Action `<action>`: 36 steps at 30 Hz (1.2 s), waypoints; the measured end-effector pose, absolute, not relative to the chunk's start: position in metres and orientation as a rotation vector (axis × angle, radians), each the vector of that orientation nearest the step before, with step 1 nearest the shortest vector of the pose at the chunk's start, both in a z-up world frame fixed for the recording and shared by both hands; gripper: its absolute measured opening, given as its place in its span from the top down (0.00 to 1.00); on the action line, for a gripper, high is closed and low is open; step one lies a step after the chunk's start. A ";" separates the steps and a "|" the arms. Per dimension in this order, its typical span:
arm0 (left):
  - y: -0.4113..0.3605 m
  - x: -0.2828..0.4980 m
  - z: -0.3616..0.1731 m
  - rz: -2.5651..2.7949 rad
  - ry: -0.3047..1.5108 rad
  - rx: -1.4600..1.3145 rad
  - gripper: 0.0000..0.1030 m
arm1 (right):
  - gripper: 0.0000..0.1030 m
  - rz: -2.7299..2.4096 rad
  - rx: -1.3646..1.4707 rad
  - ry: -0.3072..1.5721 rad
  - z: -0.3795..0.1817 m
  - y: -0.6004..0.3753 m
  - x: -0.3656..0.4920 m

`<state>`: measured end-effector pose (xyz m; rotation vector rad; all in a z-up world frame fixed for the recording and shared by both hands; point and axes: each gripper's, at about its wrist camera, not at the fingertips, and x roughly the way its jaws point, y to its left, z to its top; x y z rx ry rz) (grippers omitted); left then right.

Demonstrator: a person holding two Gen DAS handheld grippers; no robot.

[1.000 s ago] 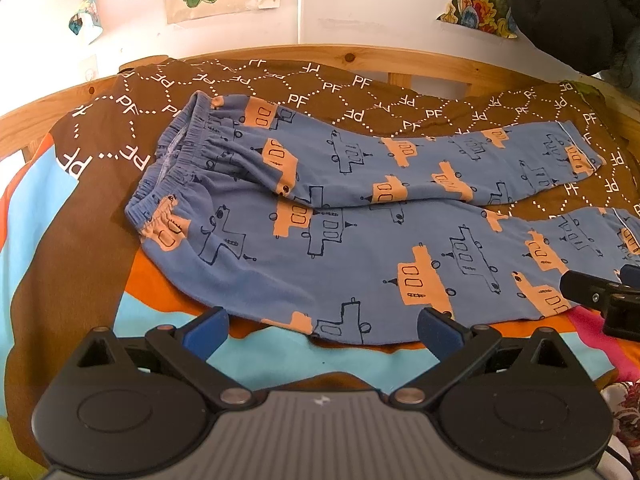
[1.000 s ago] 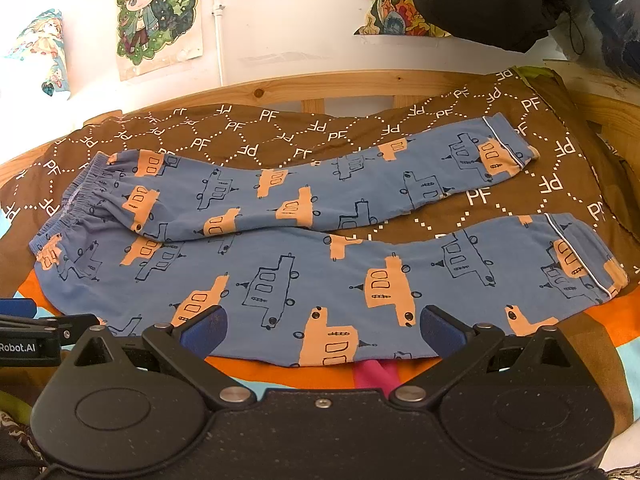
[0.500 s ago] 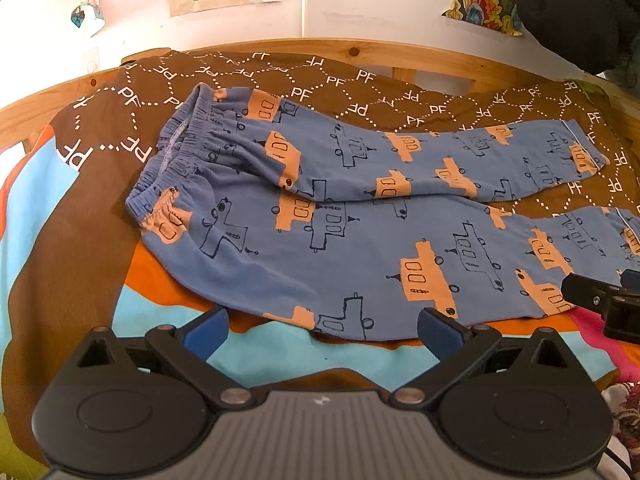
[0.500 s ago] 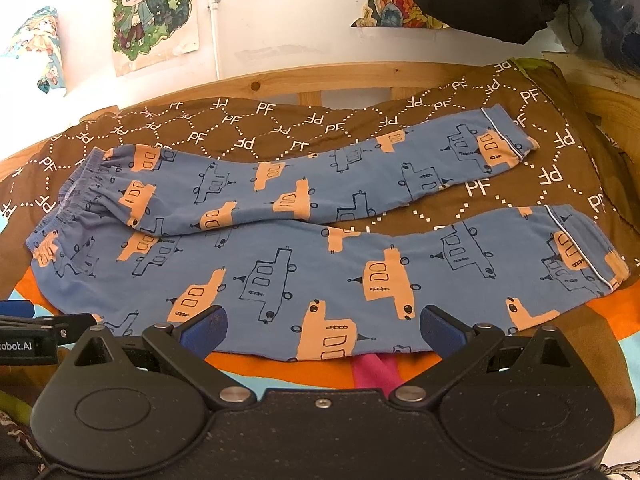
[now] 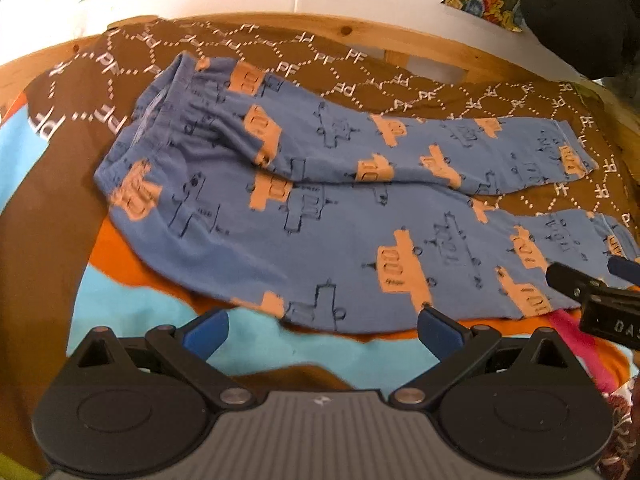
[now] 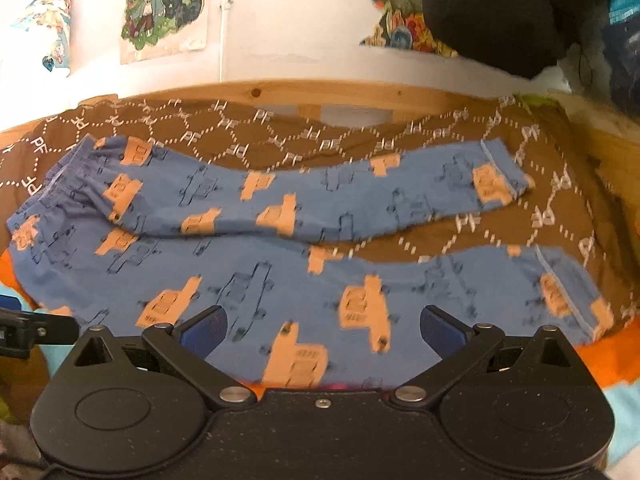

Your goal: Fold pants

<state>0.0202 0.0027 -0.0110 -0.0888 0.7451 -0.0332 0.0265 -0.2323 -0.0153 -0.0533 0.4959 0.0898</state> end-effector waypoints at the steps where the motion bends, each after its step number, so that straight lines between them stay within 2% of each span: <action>1: 0.003 0.023 -0.007 -0.046 0.740 -0.095 0.00 | 0.01 0.092 -0.061 0.486 -0.012 -0.234 0.031; 6: 0.012 0.053 0.022 -0.128 0.721 -0.148 0.00 | 0.01 0.272 -0.178 0.461 0.025 -0.239 0.073; 13: 0.034 0.119 0.067 -0.315 0.608 -0.295 0.00 | 0.01 0.783 -0.361 0.684 0.102 -0.229 0.180; 17: 0.034 0.173 0.086 -0.288 0.587 -0.191 0.00 | 0.01 0.872 -0.484 0.752 0.125 -0.221 0.240; 21: 0.017 0.229 0.093 -0.250 0.578 0.102 0.00 | 0.01 0.928 -0.555 0.729 0.116 -0.231 0.288; 31: -0.035 0.345 0.046 -0.382 0.764 0.472 0.00 | 0.02 0.799 -0.425 0.825 0.059 -0.275 0.403; 33: -0.036 0.361 0.033 -0.446 0.840 0.515 0.02 | 0.16 0.777 -0.476 0.828 0.049 -0.274 0.416; 36: -0.034 0.377 0.019 -0.497 0.952 0.557 0.15 | 0.33 0.783 -0.536 0.842 0.037 -0.269 0.429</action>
